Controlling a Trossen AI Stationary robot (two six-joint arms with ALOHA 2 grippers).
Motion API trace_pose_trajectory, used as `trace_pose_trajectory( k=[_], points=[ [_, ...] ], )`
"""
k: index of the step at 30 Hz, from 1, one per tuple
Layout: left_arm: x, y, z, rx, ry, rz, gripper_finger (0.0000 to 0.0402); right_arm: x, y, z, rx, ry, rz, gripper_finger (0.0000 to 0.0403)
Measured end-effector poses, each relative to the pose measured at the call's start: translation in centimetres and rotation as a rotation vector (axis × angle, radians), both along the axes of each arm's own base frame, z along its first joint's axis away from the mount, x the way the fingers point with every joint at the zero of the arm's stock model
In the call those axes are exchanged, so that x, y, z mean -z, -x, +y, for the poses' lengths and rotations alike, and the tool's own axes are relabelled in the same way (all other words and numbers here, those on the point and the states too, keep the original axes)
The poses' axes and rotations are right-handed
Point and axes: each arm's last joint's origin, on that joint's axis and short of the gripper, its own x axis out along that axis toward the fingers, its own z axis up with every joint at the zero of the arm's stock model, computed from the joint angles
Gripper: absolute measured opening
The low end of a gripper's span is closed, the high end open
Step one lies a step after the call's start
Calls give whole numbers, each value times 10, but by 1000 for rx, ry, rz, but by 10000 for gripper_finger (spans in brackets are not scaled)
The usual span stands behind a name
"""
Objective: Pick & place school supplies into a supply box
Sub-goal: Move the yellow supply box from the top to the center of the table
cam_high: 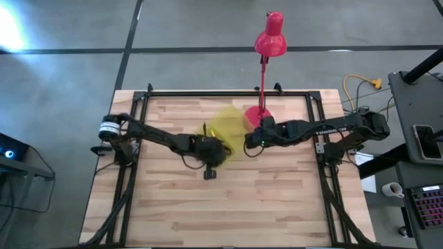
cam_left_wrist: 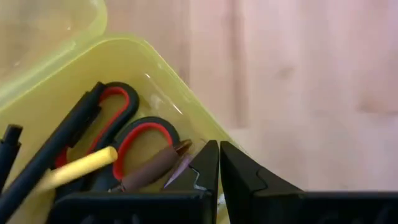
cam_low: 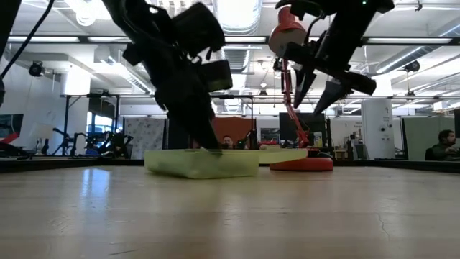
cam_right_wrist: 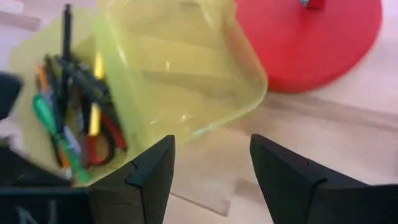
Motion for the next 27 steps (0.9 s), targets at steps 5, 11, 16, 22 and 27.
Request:
trace_pose_trajectory(
  k=[5, 11, 16, 22, 27],
  points=[
    [-1, 5, -33, -7, 72, 26, 0, 5, 12, 7, 87, -46, 88, 201],
    [-10, 15, -52, -106, 11, 38, 0, 4, 29, 30, 114, -74, 175, 201],
    [-48, 21, -49, -208, -57, -57, 0, 6, 44, 61, 132, -46, 125, 201],
    [-57, 23, -27, -286, -84, -29, 0, 14, 55, 83, -18, -27, 193, 201],
    [-39, 22, -17, -284, -52, 61, 0, 15, 51, 95, 2, -92, 109, 201]
  ],
)
